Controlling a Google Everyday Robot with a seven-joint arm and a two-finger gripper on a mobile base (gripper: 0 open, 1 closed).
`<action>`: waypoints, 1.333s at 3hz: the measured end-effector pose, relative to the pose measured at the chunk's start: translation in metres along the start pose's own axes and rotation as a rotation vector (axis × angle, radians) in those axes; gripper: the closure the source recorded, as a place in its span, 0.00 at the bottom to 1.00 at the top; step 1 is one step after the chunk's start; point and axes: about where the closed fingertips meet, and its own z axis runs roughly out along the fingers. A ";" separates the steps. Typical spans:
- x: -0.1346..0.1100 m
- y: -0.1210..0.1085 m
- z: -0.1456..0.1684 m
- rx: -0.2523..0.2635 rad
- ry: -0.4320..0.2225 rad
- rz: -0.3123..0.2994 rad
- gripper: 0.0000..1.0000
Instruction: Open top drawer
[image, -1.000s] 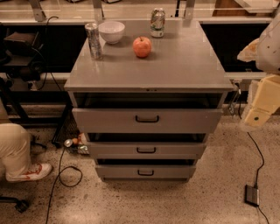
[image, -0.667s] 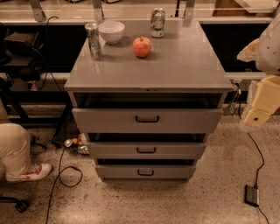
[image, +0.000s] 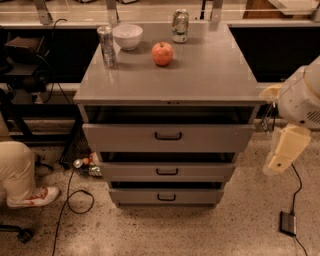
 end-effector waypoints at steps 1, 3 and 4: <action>0.016 0.005 0.050 -0.009 0.010 -0.012 0.00; 0.020 0.011 0.106 -0.010 0.030 -0.026 0.00; 0.015 0.006 0.133 0.015 -0.012 -0.041 0.00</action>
Offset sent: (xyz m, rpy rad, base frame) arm 0.0273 0.0181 -0.1787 -0.0787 0.0356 0.0131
